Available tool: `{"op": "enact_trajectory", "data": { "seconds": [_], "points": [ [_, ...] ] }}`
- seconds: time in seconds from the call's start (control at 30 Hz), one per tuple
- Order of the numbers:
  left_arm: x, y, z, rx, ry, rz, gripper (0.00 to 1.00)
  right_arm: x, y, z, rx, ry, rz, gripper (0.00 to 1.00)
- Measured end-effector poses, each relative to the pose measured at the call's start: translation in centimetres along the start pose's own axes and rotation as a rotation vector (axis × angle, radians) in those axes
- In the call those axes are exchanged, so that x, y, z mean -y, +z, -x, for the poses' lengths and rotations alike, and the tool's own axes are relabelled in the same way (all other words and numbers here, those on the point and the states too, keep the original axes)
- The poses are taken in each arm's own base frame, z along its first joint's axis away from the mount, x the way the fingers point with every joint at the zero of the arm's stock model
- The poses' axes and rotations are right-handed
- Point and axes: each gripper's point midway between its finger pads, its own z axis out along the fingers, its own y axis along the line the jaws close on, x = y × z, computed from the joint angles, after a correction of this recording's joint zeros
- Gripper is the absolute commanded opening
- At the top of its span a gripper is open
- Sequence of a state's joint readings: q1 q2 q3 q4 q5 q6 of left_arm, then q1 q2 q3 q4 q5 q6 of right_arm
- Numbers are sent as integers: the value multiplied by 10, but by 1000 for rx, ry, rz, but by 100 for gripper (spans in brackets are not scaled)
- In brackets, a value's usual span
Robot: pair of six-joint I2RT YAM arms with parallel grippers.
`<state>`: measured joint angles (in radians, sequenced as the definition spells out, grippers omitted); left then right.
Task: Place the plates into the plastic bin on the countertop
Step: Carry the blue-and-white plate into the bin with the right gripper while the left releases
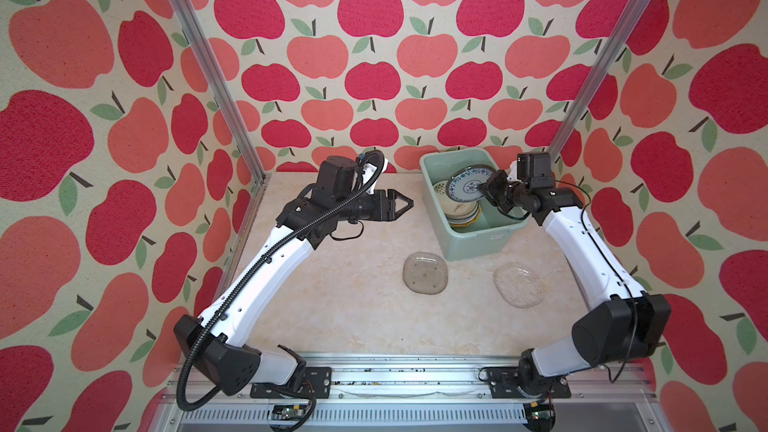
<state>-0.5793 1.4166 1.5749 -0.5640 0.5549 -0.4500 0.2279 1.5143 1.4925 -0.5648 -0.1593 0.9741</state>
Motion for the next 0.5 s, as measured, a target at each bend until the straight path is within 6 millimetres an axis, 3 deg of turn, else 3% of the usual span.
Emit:
{"op": "enact_trajectory", "data": {
  "seconds": [0.3, 0.5],
  "points": [
    [27, 41, -21, -134, 113, -13, 72, 50, 41, 10, 48, 18, -209, 0],
    [32, 50, -30, -184, 147, -17, 72, 64, 66, 15, 48, 18, -272, 0]
  ]
}}
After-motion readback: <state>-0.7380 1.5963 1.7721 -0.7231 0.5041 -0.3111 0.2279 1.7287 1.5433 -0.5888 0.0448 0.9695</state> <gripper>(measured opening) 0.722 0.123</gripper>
